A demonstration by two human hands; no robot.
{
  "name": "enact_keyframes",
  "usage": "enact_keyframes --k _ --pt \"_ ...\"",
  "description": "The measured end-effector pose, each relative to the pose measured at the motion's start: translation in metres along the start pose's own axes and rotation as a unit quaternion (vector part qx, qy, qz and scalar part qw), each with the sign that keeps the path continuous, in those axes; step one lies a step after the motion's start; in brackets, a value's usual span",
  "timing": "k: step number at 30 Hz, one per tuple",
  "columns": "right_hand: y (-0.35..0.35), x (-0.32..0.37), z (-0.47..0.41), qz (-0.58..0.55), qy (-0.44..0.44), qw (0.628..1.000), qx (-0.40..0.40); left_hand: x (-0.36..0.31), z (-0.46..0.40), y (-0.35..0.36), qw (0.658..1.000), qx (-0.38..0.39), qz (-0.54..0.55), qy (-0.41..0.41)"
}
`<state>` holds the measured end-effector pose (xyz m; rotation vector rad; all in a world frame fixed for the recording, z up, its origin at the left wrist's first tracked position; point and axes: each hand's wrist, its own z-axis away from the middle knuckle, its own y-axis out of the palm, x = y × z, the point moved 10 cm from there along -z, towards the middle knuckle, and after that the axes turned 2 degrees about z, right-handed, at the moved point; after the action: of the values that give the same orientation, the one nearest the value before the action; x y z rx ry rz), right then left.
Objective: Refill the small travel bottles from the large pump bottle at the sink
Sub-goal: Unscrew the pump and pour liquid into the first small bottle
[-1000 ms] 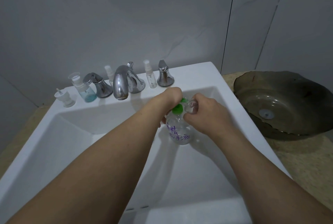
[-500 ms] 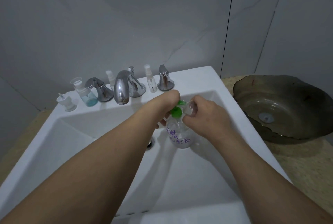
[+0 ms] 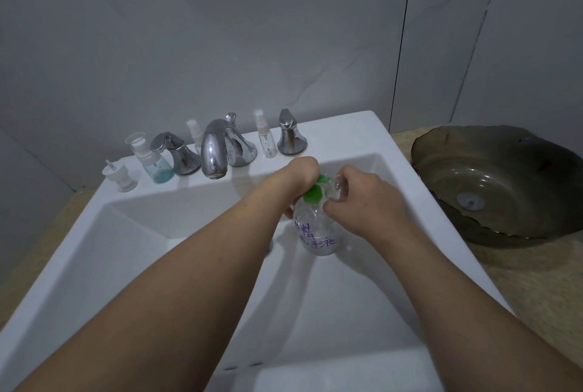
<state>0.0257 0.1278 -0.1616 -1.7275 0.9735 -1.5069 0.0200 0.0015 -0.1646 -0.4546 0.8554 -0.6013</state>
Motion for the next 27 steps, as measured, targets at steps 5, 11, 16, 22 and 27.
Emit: enact_keyframes --k 5,11,16,22,27 --pt "0.003 -0.002 0.0 0.003 0.003 1.0 0.013 -0.001 0.0 0.002 1.0 -0.016 -0.017 0.0" --pt "0.0 0.003 0.001 0.013 -0.006 1.0 0.01 0.001 0.0 -0.001 1.0 -0.003 -0.006 0.005" --pt "-0.005 0.005 0.0 -0.012 -0.012 1.0 -0.015 -0.004 0.005 -0.01 0.999 -0.003 -0.031 0.02" --pt "-0.003 0.004 0.0 -0.016 -0.011 1.0 -0.014 -0.004 0.004 -0.01 0.998 0.001 -0.058 0.022" --pt "-0.004 0.002 0.0 -0.016 -0.006 1.0 -0.011 -0.004 0.004 -0.002 0.999 0.012 -0.027 0.019"
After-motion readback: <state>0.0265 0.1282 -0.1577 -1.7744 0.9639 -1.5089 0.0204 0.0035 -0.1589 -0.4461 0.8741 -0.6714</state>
